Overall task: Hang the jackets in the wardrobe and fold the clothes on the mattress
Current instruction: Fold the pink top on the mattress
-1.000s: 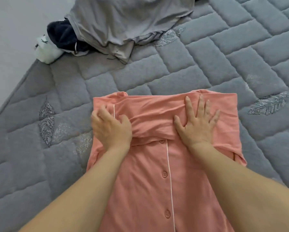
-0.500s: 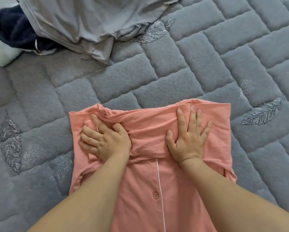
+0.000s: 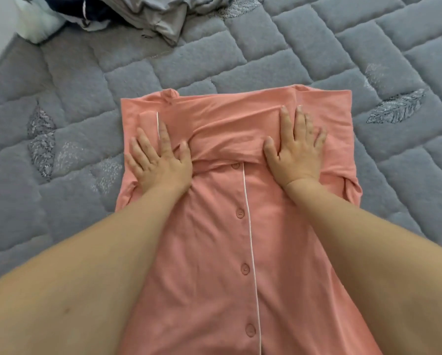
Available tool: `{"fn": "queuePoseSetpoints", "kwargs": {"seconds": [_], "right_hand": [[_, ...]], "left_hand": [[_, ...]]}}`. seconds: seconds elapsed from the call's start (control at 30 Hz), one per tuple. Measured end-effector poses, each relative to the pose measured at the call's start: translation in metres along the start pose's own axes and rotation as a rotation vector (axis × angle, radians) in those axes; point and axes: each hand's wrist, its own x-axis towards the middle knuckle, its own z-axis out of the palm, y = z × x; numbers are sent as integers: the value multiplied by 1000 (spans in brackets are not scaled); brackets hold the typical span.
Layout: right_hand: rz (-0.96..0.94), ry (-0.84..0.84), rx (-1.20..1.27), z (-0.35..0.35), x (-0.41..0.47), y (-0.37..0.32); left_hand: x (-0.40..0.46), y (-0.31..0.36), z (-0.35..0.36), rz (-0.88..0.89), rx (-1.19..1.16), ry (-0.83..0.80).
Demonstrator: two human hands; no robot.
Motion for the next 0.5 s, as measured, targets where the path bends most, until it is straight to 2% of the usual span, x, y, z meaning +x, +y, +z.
{"fn": "queuePoseSetpoints", "kwargs": {"seconds": [0.1,0.2,0.27,0.4,0.5], "right_hand": [[33,-56,-68,-2,-66,27],[56,-119,-110,-11,-153,52],[92,-160,-135,-15,-209,63],[144,-274,-159,-21,-301,73],[-4,-382,-186,-30,-358,80]], "left_hand": [[-68,-49,11,28,46,17],[-115,-68,17,-32,62,-61],[-148,-82,22,2,107,-106],[-243,-123,34,212,139,-132],[-301,-151,34,472,152,-164]]}}
